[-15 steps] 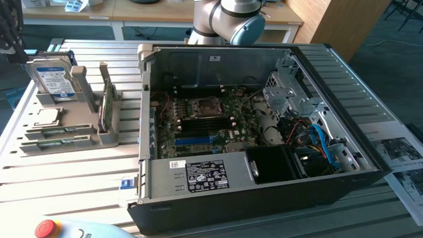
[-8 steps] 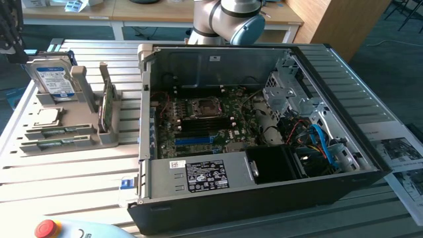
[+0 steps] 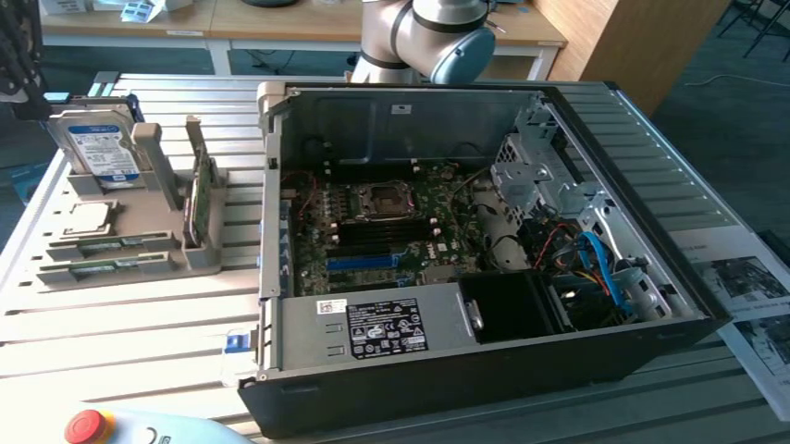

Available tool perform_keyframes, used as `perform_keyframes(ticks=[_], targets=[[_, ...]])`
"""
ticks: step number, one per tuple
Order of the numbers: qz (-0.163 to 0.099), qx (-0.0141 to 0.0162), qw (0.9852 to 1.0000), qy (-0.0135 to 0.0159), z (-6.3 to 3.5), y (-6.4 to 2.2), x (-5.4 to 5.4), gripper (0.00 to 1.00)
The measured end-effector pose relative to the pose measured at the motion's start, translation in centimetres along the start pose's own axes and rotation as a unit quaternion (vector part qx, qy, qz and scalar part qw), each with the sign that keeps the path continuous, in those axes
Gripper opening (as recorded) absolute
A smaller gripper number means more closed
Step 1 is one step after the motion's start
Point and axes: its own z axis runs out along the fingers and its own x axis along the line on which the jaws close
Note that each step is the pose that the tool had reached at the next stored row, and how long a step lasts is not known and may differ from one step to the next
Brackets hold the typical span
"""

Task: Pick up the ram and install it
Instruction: 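Pick up the ram and move it above insertion slot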

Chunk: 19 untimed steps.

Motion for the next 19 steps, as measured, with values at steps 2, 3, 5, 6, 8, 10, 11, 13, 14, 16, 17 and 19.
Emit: perform_keyframes(ticks=[2,3,5,6,8,10,11,13,14,16,17,19], targets=[[0.0,0.0,1.0,0.0,0.0,-0.01,0.1,0.1],[0.0,0.0,1.0,0.0,0.0,-0.01,0.2,0.1],[0.0,0.0,1.0,0.0,0.0,-0.02,0.3,0.1],[0.0,0.0,1.0,0.0,0.0,-0.02,0.4,0.1],[0.0,0.0,1.0,0.0,0.0,-0.04,0.5,0.1],[0.0,0.0,1.0,0.0,0.0,-0.05,0.7,0.1],[0.0,0.0,1.0,0.0,-0.01,-0.05,0.8,0.1],[0.0,0.0,1.0,0.0,0.0,-0.07,0.9,0.1],[0.0,0.0,1.0,0.0,0.0,-0.08,1.0,0.1],[0.0,0.0,1.0,0.0,-0.01,-0.1,1.3,0.1],[0.0,0.0,1.0,0.0,-0.02,-0.1,1.4,0.1],[0.0,0.0,1.0,0.0,-0.02,-0.12,1.6,0.1]])
